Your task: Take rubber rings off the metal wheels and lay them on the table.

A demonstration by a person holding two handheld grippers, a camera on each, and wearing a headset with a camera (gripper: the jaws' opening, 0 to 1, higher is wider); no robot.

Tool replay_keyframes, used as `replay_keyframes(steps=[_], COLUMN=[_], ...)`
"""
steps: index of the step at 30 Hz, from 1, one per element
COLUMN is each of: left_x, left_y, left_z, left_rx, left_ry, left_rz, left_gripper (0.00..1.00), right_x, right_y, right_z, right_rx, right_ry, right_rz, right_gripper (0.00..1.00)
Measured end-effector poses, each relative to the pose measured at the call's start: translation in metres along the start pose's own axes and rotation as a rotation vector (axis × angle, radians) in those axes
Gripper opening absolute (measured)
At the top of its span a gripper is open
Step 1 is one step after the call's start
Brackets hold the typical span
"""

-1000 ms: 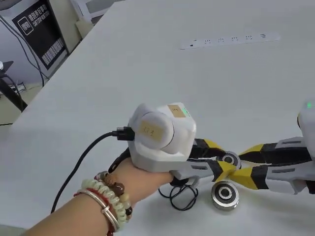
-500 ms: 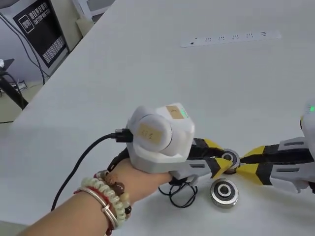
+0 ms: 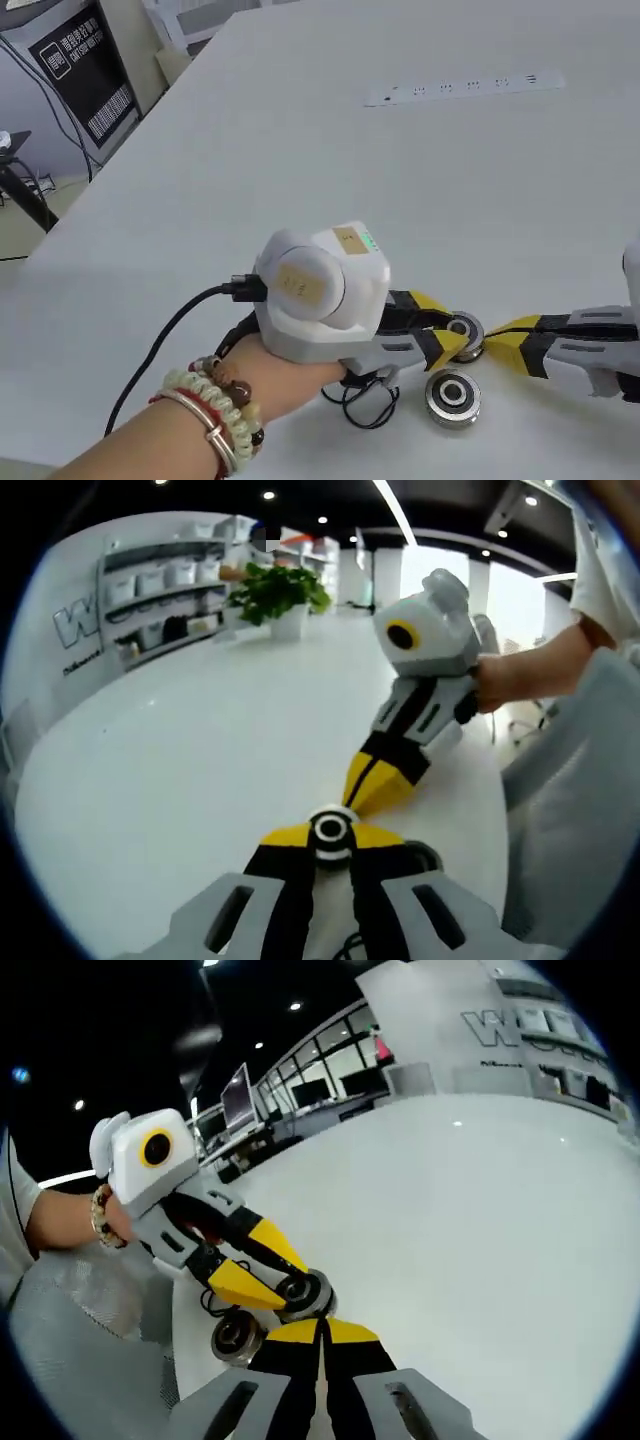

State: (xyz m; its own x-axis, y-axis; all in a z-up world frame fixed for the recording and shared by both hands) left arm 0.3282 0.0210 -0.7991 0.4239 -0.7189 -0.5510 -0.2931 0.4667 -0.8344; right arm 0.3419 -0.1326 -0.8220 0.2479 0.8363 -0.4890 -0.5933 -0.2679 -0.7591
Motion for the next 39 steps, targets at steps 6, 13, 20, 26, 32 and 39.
replay_keyframes(steps=[6, 13, 20, 26, 32, 39], left_x=[0.001, 0.001, 0.001, 0.0, -0.001, -0.001], left_y=[0.0, 0.001, 0.002, 0.002, 0.002, 0.002], left_z=[0.001, 0.002, 0.002, 0.002, 0.002, 0.001], left_rx=[0.008, 0.016, 0.019, 0.023, 0.025, 0.011], left_ry=[0.005, 0.007, 0.006, 0.002, -0.007, -0.013], left_rz=[-0.004, -0.007, -0.02, -0.018, -0.011, -0.014], left_gripper=[0.14, 0.14, 0.14, 0.14, 0.14, 0.14], right_x=[0.001, 0.0, -0.005, -0.003, -0.001, 0.001], right_y=[-0.001, 0.0, 0.005, 0.01, 0.01, 0.009], right_z=[0.001, -0.001, -0.004, -0.001, 0.002, 0.005], right_rx=[0.123, 0.311, 0.47, 0.562, 0.575, 0.598], right_ry=[0.015, 0.007, -0.081, -0.125, -0.148, -0.176], right_rz=[0.009, -0.025, -0.117, -0.171, -0.192, -0.208], right_gripper=[0.0, 0.0, 0.0, 0.0, 0.0, 0.0])
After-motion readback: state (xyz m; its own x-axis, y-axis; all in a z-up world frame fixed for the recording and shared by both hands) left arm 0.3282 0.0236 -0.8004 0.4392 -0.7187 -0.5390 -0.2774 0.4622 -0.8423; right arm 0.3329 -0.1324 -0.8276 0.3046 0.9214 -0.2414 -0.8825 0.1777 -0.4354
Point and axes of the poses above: the centre of the closed fingertips' face, and the gripper's own axes: x roughly forward along the fingers, z roughly to its left, y roughly out of its underside, the point moved 9 cm from there along -x, roughly backward along the fingers
